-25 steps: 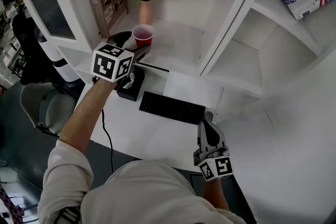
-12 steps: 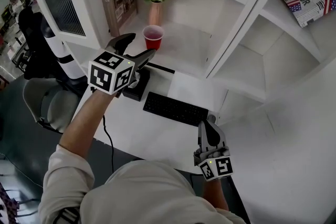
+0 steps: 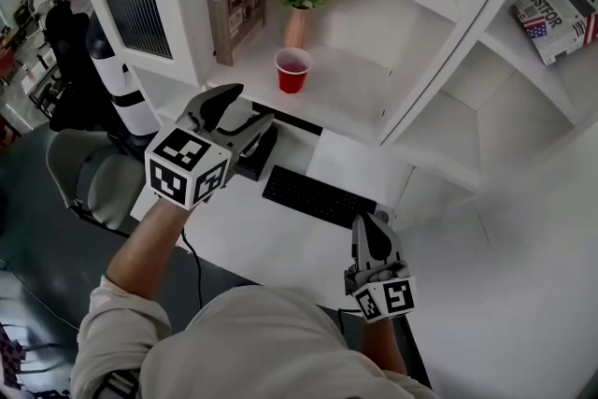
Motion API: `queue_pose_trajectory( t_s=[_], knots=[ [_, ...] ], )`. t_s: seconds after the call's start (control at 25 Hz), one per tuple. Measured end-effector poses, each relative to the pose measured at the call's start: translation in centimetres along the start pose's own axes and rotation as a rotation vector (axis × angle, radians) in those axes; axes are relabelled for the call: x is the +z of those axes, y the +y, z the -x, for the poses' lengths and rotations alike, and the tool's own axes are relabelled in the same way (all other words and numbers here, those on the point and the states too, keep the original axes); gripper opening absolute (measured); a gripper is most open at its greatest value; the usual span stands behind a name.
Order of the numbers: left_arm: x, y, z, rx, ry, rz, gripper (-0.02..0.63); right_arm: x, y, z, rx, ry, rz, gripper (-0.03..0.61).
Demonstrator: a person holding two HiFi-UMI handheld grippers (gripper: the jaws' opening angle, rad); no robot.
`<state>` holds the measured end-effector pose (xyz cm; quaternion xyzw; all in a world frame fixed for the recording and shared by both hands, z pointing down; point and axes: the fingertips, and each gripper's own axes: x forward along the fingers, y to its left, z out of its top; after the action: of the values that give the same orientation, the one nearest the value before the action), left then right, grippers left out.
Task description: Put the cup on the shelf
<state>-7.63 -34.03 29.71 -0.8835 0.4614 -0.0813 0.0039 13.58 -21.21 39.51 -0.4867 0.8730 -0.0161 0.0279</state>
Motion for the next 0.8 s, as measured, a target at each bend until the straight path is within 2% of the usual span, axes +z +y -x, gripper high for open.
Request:
queue_pose_trajectory(
  t_s=[0.16,0.32,0.56,0.8],
  knots=[
    [0.0,-0.2,2.2,0.014,-0.028,0.009,0.224,0.3,0.7,-0.4,0.017,-0.003,0.006,0.005],
    [-0.3,-0.8,4.1,0.032,-0.046,-0.017,0.177,0.5,1.4,-0.9,0.033,-0.005,0.011,0.005],
    [-2.0,-1.7,6.7,0.043,-0.061,0.0,0.031,1.0,2.5,-1.6,0.059,-0.008,0.023,0.005],
    [-3.9,-1.4,8.9,0.068,-0.068,0.035,0.012,1.3,3.5,-2.2,0.08,-0.006,0.034,0.004]
  ],
)
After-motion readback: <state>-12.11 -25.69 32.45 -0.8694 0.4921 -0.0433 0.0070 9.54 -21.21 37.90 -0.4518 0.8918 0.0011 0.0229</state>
